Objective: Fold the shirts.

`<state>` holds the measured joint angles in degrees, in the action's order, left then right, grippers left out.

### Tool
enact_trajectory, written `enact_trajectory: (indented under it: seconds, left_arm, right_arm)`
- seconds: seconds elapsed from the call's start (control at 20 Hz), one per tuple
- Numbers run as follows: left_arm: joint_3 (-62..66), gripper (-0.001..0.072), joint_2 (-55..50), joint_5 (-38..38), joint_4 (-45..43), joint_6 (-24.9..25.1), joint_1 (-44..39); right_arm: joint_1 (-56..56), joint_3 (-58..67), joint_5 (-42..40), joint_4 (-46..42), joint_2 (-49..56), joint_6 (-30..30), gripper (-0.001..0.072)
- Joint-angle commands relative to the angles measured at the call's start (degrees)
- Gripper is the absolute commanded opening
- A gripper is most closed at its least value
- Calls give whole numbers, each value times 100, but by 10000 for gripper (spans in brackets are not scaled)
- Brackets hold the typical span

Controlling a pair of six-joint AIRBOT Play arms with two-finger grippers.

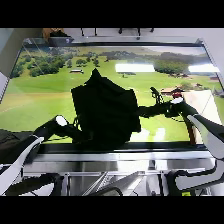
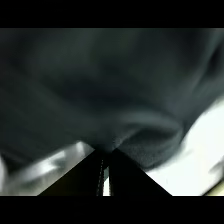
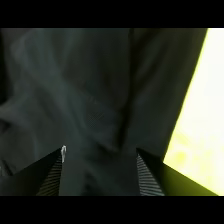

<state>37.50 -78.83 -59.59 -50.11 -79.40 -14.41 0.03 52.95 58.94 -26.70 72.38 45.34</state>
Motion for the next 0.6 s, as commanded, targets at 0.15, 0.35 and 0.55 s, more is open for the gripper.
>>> enact_trajectory:
  seconds: [0.15,0.35,0.55]
  left_arm:
    - [671,16,-9,-107,-734,249,1069]
    - [1084,16,-11,-332,-737,498,1631]
    - [1416,16,-11,-472,-739,643,2013]
  right_arm:
    - [258,98,-240,1049,474,-492,426]
    - [901,328,-796,1049,678,-503,404]
    - [1191,688,-348,1285,702,-507,29]
